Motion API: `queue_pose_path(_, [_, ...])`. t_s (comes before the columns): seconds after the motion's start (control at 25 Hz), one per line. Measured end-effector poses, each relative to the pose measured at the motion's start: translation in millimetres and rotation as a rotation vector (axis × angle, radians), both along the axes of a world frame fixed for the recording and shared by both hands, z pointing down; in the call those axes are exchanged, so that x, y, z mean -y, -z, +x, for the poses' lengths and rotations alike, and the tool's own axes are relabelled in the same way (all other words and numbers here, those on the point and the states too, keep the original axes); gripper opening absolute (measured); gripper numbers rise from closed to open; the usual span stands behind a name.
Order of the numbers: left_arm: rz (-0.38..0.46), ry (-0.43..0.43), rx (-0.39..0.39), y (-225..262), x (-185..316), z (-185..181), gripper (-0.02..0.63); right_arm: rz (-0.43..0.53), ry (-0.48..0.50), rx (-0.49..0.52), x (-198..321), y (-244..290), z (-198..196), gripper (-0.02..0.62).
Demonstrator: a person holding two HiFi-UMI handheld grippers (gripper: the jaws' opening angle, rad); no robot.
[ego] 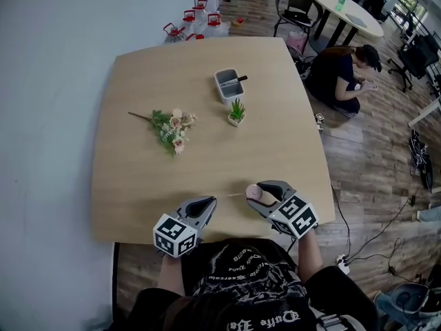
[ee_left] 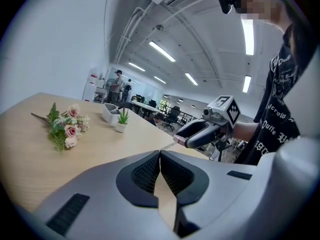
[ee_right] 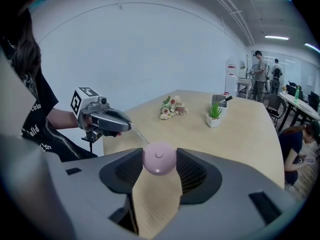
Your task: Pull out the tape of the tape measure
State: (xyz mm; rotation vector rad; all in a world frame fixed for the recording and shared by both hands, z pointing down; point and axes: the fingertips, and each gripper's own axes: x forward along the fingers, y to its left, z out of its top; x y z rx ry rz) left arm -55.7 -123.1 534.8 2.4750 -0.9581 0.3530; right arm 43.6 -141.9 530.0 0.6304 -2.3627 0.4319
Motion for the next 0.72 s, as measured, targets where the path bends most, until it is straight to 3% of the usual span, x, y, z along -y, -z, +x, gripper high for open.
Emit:
queue_pose_path(0.28, [-0.01,0.078,0.003,-4.0,0.1,-28.8,0.009,0.006,-0.043,-0.001,2.1,0.7,14.0,0.225])
queue_pose_path(0.72, [0.005,0.118,0.026,-4.8,-0.8,-37.0,0.009,0.02,-0.06,-0.016,0.8,1.2,10.4,0.225])
